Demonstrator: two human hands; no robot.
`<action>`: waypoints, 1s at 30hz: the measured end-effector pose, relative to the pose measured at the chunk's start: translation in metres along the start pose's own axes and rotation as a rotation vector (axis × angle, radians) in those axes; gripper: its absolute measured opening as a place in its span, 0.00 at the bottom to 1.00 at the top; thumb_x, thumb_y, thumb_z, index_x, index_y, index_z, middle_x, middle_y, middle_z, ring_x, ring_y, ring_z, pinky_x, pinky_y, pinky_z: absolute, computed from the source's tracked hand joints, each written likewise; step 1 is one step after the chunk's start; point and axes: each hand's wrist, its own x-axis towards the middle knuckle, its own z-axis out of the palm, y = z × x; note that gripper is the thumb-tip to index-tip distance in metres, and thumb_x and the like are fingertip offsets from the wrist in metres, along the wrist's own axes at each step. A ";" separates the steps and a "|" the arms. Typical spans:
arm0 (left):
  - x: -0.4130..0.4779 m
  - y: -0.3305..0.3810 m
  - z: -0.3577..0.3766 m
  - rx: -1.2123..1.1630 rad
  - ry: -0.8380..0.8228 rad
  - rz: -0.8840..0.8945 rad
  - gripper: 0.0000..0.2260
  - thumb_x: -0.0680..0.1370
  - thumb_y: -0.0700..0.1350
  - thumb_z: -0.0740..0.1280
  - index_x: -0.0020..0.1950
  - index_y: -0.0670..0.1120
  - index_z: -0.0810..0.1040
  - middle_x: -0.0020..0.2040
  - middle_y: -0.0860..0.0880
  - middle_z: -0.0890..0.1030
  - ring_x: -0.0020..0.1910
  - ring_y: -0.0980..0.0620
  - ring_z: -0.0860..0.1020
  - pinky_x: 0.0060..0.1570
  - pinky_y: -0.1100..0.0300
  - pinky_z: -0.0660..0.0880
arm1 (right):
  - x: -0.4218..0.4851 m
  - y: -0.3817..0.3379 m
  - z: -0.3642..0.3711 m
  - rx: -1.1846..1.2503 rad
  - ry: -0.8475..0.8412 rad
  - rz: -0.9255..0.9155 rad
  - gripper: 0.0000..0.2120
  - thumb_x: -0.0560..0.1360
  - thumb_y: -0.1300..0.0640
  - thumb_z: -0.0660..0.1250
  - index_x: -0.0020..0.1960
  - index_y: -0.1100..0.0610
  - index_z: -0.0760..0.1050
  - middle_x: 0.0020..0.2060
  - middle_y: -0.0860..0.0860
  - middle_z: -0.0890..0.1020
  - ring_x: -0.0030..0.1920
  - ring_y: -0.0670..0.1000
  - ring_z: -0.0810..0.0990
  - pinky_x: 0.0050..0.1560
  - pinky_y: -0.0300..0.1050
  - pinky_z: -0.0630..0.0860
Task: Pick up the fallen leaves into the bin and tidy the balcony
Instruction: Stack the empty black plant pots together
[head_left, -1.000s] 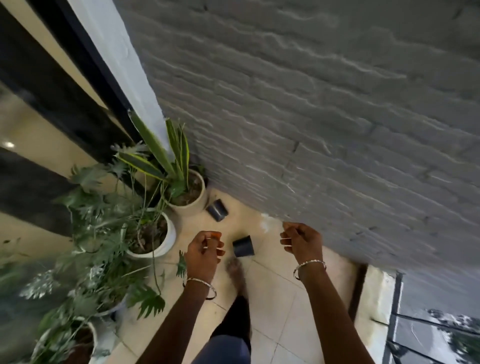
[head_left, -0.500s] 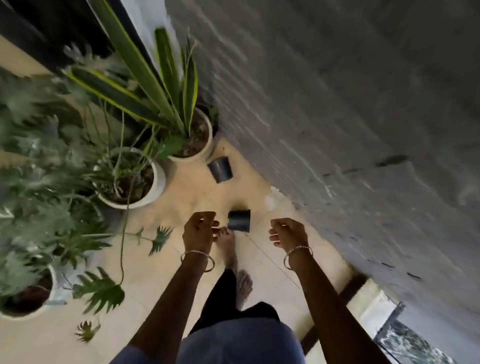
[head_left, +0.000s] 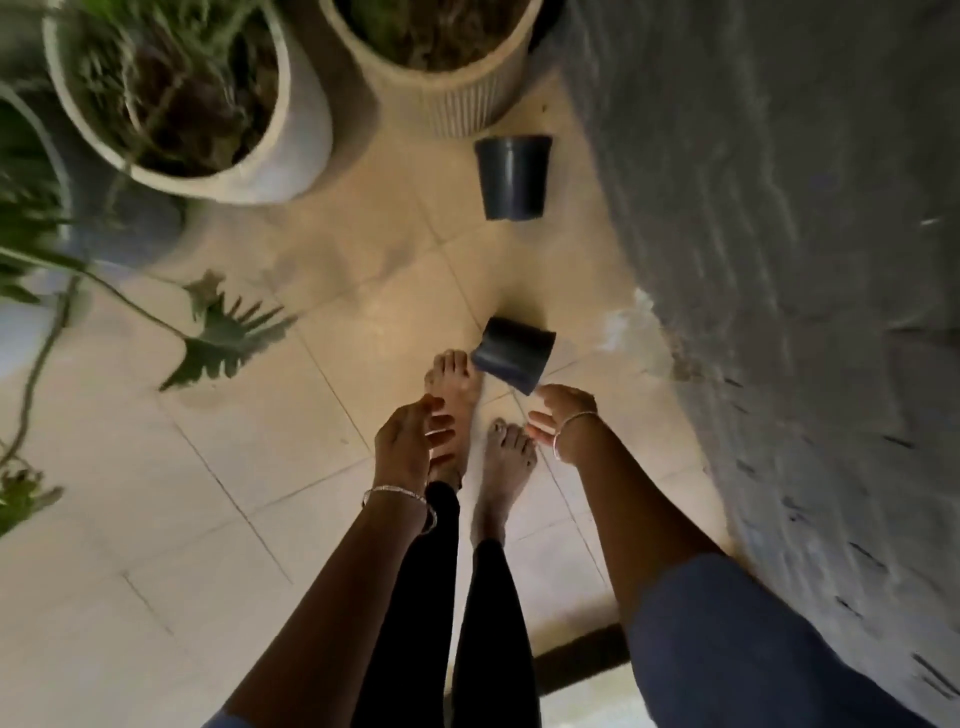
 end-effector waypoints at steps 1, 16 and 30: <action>0.017 -0.005 0.003 -0.012 0.016 -0.007 0.10 0.81 0.47 0.61 0.52 0.43 0.80 0.48 0.44 0.83 0.50 0.45 0.81 0.57 0.45 0.76 | 0.017 -0.001 0.003 -0.020 0.002 -0.006 0.19 0.80 0.62 0.64 0.70 0.61 0.68 0.64 0.62 0.74 0.62 0.63 0.77 0.54 0.55 0.78; 0.109 -0.005 -0.001 -0.221 -0.212 -0.266 0.27 0.72 0.66 0.69 0.63 0.51 0.72 0.58 0.45 0.79 0.57 0.42 0.78 0.57 0.44 0.77 | 0.038 0.003 0.036 -0.752 0.044 -0.902 0.07 0.77 0.55 0.69 0.45 0.59 0.80 0.40 0.49 0.83 0.39 0.51 0.84 0.39 0.45 0.82; 0.127 0.030 -0.025 -0.667 -0.247 -0.168 0.26 0.72 0.59 0.72 0.65 0.48 0.75 0.59 0.39 0.82 0.57 0.36 0.80 0.60 0.38 0.76 | 0.018 -0.095 0.073 -0.886 0.029 -1.126 0.09 0.79 0.51 0.67 0.55 0.54 0.79 0.48 0.50 0.83 0.44 0.53 0.83 0.41 0.42 0.77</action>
